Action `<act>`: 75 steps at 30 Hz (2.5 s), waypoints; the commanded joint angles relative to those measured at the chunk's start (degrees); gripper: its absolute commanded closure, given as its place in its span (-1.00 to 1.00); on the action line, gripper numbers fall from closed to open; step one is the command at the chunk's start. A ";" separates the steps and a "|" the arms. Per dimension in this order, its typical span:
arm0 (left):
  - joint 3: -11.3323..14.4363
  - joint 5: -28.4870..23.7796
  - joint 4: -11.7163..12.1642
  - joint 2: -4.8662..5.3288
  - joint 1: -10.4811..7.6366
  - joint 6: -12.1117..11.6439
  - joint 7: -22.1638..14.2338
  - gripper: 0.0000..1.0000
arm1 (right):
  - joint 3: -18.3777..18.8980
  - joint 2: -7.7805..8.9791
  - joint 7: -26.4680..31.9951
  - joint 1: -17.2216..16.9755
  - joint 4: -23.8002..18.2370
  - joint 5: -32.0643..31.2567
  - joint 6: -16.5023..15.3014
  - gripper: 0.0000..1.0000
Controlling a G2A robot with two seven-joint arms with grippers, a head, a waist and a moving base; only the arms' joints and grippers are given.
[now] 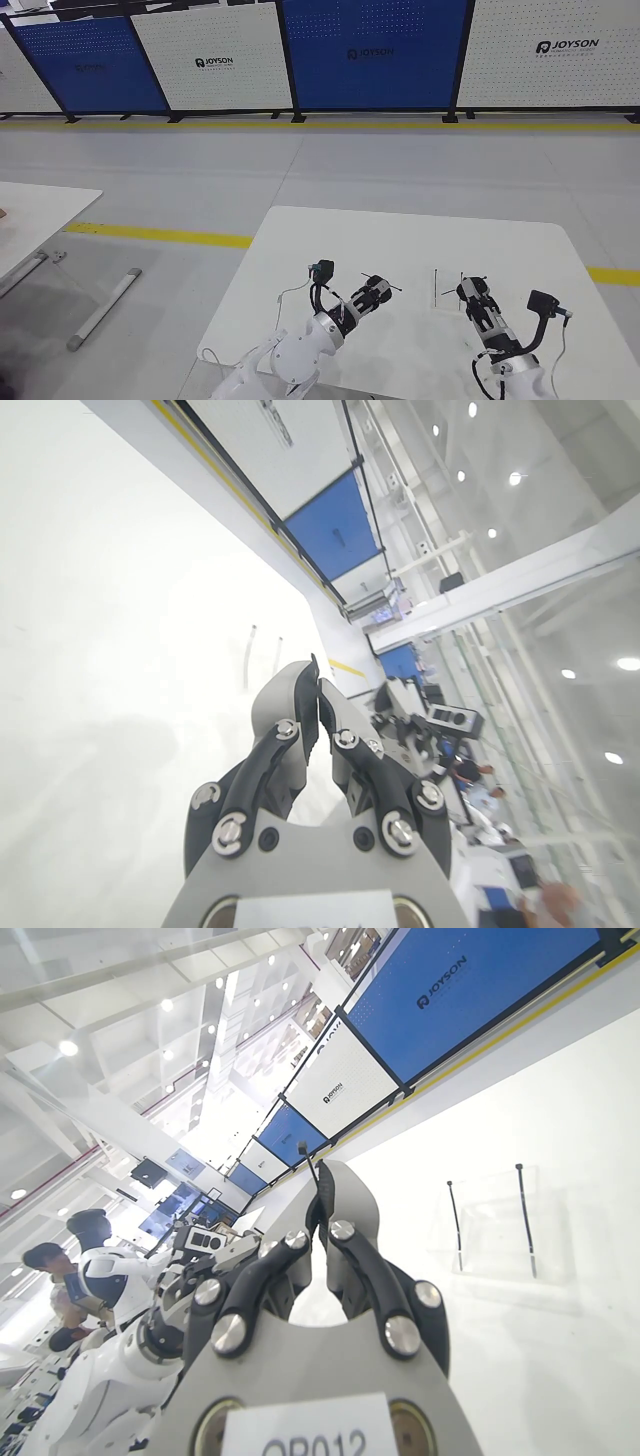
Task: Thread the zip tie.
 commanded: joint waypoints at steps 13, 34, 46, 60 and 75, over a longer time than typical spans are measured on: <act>-5.85 -4.83 -7.31 1.11 5.26 -3.62 -2.62 1.00 | 0.00 0.00 0.00 0.00 0.00 0.00 0.00 1.00; -0.69 2.94 -0.46 -0.03 1.05 -1.26 4.71 1.00 | -0.99 -0.39 -2.07 -0.62 -1.02 -0.78 1.43 1.00; -0.69 2.94 -0.46 -0.03 1.05 -1.26 4.71 1.00 | -6.83 -1.60 -7.63 0.23 -3.16 -6.96 7.77 1.00; 0.82 8.37 3.24 -0.56 -1.79 -1.00 7.97 1.00 | -6.83 -1.60 -7.63 0.23 -3.16 -6.96 7.77 1.00; 0.27 11.74 3.83 0.05 -2.58 -1.87 0.89 1.00 | -6.83 -1.60 -7.63 0.23 -3.16 -6.96 7.77 1.00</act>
